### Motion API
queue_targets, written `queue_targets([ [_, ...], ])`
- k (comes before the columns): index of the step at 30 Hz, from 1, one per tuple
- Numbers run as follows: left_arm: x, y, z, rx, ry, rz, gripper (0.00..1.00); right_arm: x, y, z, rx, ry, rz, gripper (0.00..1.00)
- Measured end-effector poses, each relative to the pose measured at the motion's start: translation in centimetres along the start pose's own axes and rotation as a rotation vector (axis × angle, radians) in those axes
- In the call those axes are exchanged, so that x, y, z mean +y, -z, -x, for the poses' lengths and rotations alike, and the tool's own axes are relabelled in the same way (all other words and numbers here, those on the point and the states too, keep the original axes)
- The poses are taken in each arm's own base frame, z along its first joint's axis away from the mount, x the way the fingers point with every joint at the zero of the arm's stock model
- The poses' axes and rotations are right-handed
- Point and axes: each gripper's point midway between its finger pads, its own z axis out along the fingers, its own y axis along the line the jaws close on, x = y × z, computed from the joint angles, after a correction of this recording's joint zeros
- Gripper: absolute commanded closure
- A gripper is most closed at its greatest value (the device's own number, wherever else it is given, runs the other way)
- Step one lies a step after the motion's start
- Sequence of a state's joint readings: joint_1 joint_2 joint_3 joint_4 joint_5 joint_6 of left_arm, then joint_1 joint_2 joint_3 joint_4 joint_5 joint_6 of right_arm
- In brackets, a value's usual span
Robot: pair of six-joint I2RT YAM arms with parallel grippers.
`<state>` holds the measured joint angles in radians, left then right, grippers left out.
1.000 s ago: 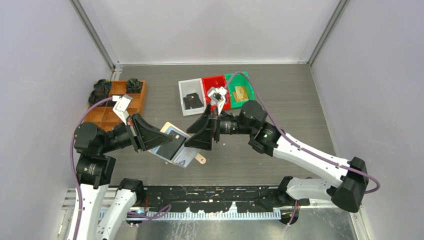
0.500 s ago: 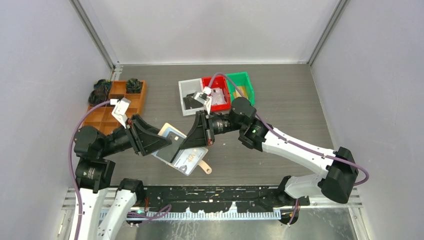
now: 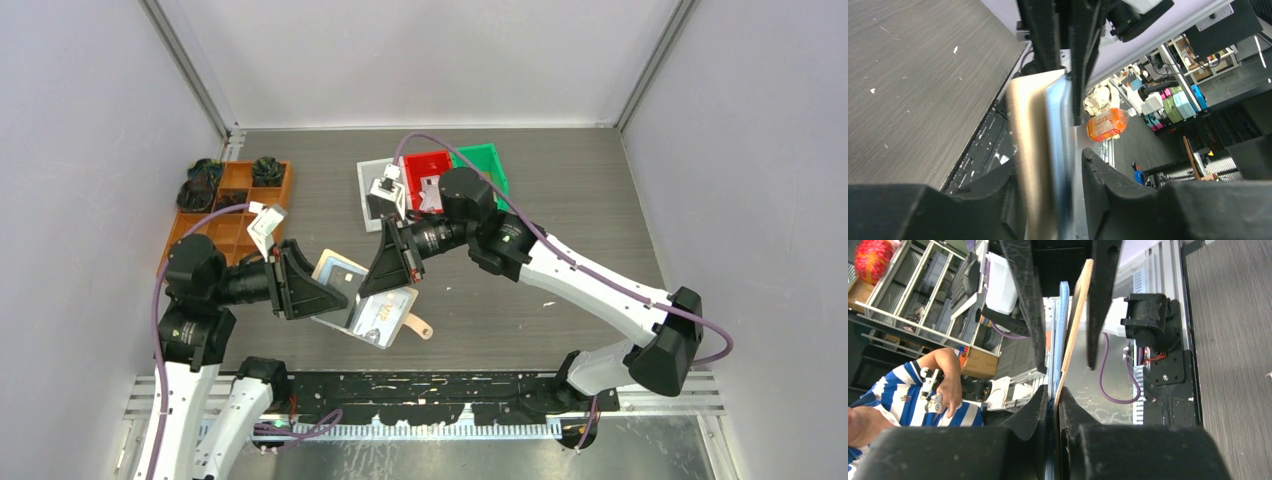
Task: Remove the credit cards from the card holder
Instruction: Remove the credit card from the card holder.
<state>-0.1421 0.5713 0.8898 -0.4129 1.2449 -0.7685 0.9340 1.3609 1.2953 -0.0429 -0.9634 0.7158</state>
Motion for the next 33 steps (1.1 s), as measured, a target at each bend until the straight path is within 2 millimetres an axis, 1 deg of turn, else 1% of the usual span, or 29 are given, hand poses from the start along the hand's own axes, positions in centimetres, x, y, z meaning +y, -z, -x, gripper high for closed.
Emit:
queue_targets([
  [3,-0.2,0.1,-0.4,0.018,-0.005,-0.017,0.68,-0.9,-0.2,-0.6,0.032,-0.024,-0.021,0.99],
  [6,-0.4,0.1,-0.6,0.029,-0.006,-0.027,0.82,-1.3,-0.2,-1.0,0.056,-0.039,-0.035,0.93],
  [7,-0.4,0.1,-0.6,0.030,-0.007,-0.029,0.85,-1.2,-0.1,-1.0,0.060,-0.039,-0.035,0.86],
  [9,-0.4,0.1,-0.6,0.031,-0.012,-0.030,0.93,-1.0,-0.1,-0.9,0.063,-0.030,-0.033,0.65],
  [12,-0.3,0.2,-0.7,0.033,-0.029,-0.031,1.00,-0.8,0.0,-0.7,0.061,-0.017,-0.033,0.49],
  [13,-0.3,0.1,-0.7,0.031,-0.031,-0.028,1.00,-0.8,-0.1,-0.6,0.057,-0.014,-0.036,0.45],
  [16,0.5,0.0,-0.4,0.012,-0.039,0.006,1.00,-1.2,0.2,0.3,0.029,-0.002,-0.070,0.43],
  [19,1.6,0.0,0.0,-0.019,-0.044,0.063,1.00,-2.8,1.6,2.4,-0.058,-0.003,-0.178,0.42],
  [21,2.6,-0.1,0.4,-0.050,-0.048,0.114,1.00,-4.2,3.8,4.6,-0.163,-0.009,-0.287,0.41],
  [22,3.2,0.0,0.6,-0.070,-0.051,0.144,1.00,-4.5,4.7,5.4,-0.209,-0.004,-0.327,0.41],
  [23,3.7,0.0,0.8,-0.085,-0.052,0.167,1.00,-4.6,6.2,6.6,-0.283,0.011,-0.380,0.42],
  [25,4.8,0.1,1.4,-0.128,-0.053,0.228,1.00,-3.9,7.9,7.6,-0.377,0.029,-0.427,0.44],
  [26,5.3,0.3,1.6,-0.149,-0.053,0.257,1.00,-3.2,8.5,7.6,-0.410,0.035,-0.430,0.44],
  [28,6.3,0.5,2.1,-0.186,-0.048,0.308,1.00,-1.5,8.7,7.5,-0.457,0.038,-0.395,0.44],
  [29,6.5,0.6,2.3,-0.197,-0.044,0.323,1.00,-1.0,8.5,7.3,-0.466,0.036,-0.374,0.44],
  [31,6.9,0.7,2.5,-0.216,-0.034,0.345,1.00,-0.6,7.5,6.8,-0.466,0.018,-0.333,0.44],
  [33,7.2,0.7,2.6,-0.227,-0.011,0.355,1.00,-0.9,6.0,6.0,-0.440,-0.009,-0.299,0.44],
])
